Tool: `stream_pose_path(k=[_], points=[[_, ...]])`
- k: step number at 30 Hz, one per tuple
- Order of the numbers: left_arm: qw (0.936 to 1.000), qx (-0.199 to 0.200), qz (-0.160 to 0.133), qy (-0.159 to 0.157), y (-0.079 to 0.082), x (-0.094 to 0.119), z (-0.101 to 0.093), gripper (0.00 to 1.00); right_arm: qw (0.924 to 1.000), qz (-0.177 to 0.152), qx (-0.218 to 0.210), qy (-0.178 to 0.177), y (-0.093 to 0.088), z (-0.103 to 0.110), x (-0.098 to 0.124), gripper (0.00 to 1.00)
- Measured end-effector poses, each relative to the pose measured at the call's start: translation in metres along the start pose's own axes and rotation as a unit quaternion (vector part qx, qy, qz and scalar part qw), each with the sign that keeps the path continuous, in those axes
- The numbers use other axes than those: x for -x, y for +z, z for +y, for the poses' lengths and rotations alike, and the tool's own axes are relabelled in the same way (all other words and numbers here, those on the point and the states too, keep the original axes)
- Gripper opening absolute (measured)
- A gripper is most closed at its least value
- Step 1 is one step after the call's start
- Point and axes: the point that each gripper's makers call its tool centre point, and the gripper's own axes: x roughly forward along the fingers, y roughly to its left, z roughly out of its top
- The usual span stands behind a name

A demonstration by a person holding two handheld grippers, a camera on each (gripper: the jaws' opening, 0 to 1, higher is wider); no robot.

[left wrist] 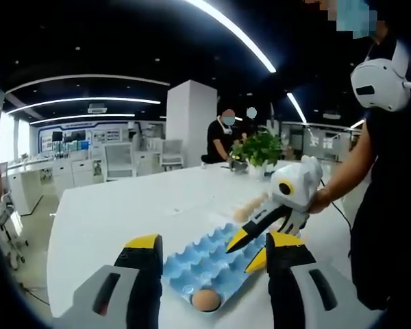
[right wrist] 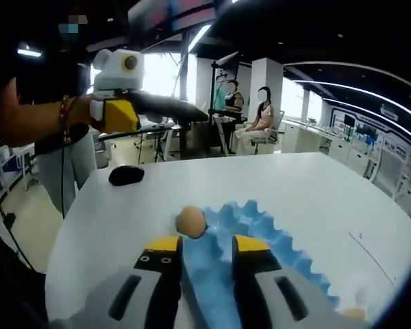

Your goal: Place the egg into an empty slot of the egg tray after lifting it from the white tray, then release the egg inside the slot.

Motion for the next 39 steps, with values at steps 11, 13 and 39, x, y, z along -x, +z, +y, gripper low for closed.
stream_pose_path(k=[11, 13, 39], points=[[1.0000, -0.001, -0.001, -0.003, 0.002, -0.004, -0.003, 0.61, 0.9993, 0.004, -0.021, -0.030, -0.019, -0.015, 0.036, 0.28], [1.0000, -0.003, -0.001, -0.005, 0.003, -0.005, -0.004, 0.61, 0.9991, 0.010, -0.019, -0.038, -0.025, -0.018, 0.043, 0.28], [0.9999, -0.007, -0.001, -0.012, 0.007, -0.017, -0.014, 0.61, 0.9898, 0.040, -0.054, -0.126, -0.077, -0.057, 0.129, 0.28]])
